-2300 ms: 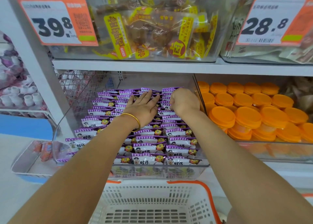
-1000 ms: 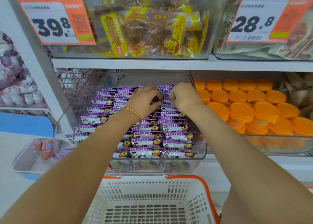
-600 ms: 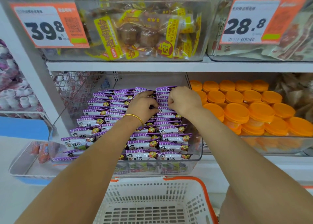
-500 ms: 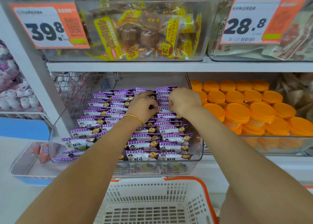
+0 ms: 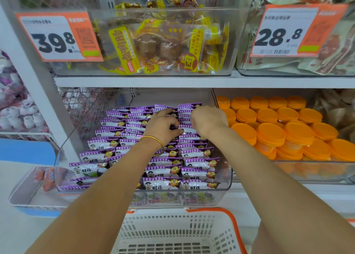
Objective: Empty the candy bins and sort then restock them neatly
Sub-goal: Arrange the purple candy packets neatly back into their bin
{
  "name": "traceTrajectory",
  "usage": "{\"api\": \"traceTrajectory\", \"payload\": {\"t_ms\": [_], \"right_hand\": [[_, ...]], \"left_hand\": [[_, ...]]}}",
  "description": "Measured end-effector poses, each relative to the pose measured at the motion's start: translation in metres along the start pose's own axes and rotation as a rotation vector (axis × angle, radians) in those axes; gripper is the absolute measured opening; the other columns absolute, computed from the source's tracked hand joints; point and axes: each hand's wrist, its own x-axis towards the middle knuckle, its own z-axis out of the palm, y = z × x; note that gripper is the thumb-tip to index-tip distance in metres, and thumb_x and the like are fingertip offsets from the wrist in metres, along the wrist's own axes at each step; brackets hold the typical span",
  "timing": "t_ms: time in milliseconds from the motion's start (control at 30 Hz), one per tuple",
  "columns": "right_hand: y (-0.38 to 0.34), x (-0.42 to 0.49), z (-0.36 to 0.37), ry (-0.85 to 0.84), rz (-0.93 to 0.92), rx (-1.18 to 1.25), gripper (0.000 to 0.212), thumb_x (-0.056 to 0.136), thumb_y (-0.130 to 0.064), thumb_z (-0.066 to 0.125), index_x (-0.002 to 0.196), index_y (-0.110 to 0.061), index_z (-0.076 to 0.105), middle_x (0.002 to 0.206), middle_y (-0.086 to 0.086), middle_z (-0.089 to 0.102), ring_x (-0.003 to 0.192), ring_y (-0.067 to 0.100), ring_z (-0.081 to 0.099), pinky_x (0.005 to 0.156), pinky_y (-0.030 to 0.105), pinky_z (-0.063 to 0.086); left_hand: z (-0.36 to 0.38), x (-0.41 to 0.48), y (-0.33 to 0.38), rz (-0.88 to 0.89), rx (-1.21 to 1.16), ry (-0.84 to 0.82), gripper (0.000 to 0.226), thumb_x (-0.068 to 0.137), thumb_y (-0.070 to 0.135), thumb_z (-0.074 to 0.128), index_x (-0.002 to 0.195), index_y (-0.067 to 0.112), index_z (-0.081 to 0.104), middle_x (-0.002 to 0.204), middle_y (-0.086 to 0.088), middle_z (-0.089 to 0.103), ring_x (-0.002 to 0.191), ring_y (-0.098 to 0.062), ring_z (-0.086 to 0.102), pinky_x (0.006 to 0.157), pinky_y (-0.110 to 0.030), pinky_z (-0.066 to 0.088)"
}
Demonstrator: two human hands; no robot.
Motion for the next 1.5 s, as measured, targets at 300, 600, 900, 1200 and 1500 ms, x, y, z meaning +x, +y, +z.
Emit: {"api": "traceTrajectory", "payload": {"t_ms": [300,600,900,1200,1500], "right_hand": [[0.013,-0.011,-0.016,0.032,-0.103,0.198,0.017,0.090,-0.008,0.059,0.102,-0.014,0.070,0.109,0.007,0.067,0.100,0.028,0.062,0.080,0.035,0.052],[0.009,-0.028,-0.006,0.003,-0.211,-0.008,0.017,0.090,-0.009,0.059,0.100,-0.018,0.070,0.102,0.003,0.068,0.096,0.024,0.062,0.079,0.033,0.050],[0.007,-0.031,-0.011,-0.055,-0.217,0.027,0.011,0.089,-0.024,0.064,0.094,-0.017,0.070,0.098,0.002,0.067,0.091,0.022,0.063,0.063,0.029,0.043],[-0.004,-0.031,-0.009,-0.079,-0.142,-0.047,0.006,0.088,-0.020,0.067,0.086,-0.017,0.062,0.087,0.000,0.060,0.081,0.021,0.058,0.063,0.028,0.044],[-0.002,-0.032,-0.007,-0.120,-0.204,-0.096,0.021,0.089,-0.015,0.064,0.072,-0.018,0.052,0.080,-0.001,0.057,0.079,0.020,0.056,0.062,0.029,0.043]], "left_hand": [[-0.013,-0.004,0.005,0.048,-0.016,0.034,0.018,0.085,0.018,0.068,0.103,0.016,0.072,0.145,-0.006,0.040,0.137,-0.028,0.026,0.110,-0.032,0.020],[-0.014,-0.025,0.010,0.209,0.112,0.099,0.014,0.084,0.017,0.069,0.097,0.013,0.072,0.143,-0.008,0.044,0.135,-0.030,0.029,0.110,-0.032,0.020],[-0.011,-0.034,0.011,0.082,0.055,-0.024,0.011,0.086,0.025,0.066,0.091,0.017,0.073,0.145,-0.008,0.040,0.141,-0.024,0.020,0.110,-0.029,0.012],[-0.015,-0.043,0.010,0.054,-0.038,-0.094,0.009,0.086,0.019,0.067,0.088,0.012,0.072,0.138,-0.004,0.049,0.142,-0.018,0.022,0.107,-0.023,0.007],[-0.014,-0.049,0.007,0.017,-0.054,-0.080,0.012,0.088,0.020,0.065,0.096,0.015,0.071,0.140,-0.008,0.046,0.141,-0.020,0.024,0.105,-0.022,0.014]]}}
